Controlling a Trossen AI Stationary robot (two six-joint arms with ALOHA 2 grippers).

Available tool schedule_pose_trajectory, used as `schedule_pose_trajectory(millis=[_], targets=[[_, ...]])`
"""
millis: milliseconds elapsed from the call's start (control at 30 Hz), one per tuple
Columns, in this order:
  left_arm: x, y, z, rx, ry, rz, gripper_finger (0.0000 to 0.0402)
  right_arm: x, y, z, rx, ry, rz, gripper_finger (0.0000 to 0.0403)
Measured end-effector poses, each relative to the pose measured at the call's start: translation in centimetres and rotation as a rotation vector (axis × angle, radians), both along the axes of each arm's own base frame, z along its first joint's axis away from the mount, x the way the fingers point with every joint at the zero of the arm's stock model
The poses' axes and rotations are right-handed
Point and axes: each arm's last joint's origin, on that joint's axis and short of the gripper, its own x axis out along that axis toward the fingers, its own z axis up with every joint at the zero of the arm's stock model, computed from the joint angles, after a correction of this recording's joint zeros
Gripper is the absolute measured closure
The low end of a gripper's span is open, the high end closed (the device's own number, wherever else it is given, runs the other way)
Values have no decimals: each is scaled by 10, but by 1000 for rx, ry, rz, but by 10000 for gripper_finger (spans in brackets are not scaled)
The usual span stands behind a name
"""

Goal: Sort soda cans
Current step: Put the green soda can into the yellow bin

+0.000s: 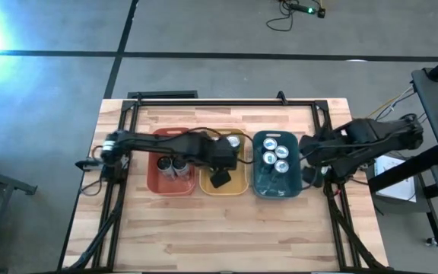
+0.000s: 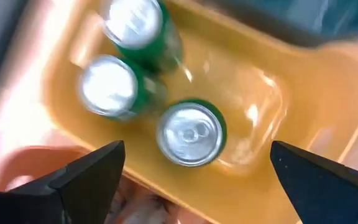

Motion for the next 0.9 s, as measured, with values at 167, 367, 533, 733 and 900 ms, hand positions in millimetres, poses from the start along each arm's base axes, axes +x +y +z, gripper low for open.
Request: schedule_pose_trajectory(millis=[167,367,533,733,900], targets=[[-23,-15,46,129,-221,28,15,-25,-7,-17,6,24,-22,39],[-41,-42,82,201,-417,-78,15,-47,-12,-53,4,120,3,39],[-44,-62,88,270,-469,-152,15,-55,-14,-72,-19,175,32,39],[-33,-68,80,278,-480,-159,15,-63,-16,-90,-17,216,-26,39],[-18,-72,64,284,-456,-162,15,-68,-17,-104,-12,222,-62,39]])
